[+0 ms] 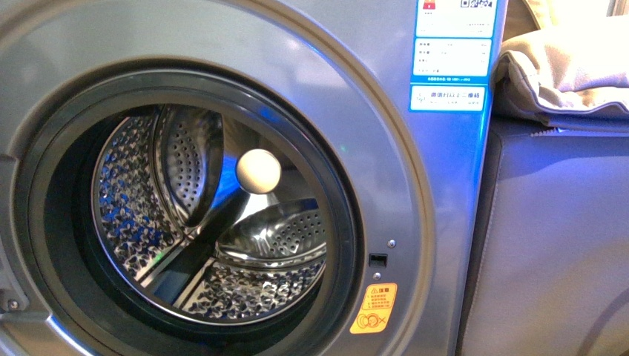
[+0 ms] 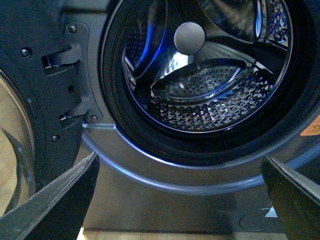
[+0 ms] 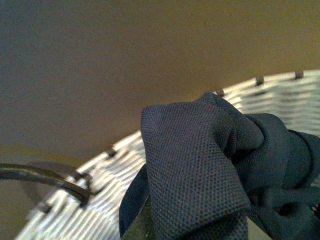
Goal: Put clothes into washing machine
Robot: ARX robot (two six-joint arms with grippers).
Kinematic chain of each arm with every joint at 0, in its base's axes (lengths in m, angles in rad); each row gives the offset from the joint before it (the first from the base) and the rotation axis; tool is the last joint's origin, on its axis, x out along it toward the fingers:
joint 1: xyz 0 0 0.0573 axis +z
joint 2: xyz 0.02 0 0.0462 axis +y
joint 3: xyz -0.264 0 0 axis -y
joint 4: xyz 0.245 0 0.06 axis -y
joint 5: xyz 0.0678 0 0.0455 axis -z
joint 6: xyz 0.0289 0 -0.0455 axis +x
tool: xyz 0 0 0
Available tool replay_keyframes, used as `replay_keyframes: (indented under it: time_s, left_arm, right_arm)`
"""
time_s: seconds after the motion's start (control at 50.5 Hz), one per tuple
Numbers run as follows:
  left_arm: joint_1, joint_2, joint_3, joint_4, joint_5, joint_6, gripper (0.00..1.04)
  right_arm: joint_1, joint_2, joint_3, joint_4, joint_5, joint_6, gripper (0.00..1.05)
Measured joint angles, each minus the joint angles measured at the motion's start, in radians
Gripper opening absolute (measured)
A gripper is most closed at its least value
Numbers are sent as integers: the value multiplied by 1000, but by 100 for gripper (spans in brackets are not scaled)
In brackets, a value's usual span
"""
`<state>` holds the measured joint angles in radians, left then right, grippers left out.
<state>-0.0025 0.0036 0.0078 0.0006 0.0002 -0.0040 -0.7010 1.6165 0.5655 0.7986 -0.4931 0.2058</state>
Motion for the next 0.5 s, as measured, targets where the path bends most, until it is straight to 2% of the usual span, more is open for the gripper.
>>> replay_keyframes:
  time_s: [0.258, 0.377, 0.495]
  left_arm:
    - [0, 0, 0, 0, 0, 0, 98]
    - [0, 0, 0, 0, 0, 0, 98]
    - [0, 0, 0, 0, 0, 0, 98]
  right_arm:
    - [52, -294, 74, -158, -37, 0, 9]
    - [100, -409, 183, -254, -34, -10, 9]
    - [191, -493, 379, -390, 8, -51, 9]
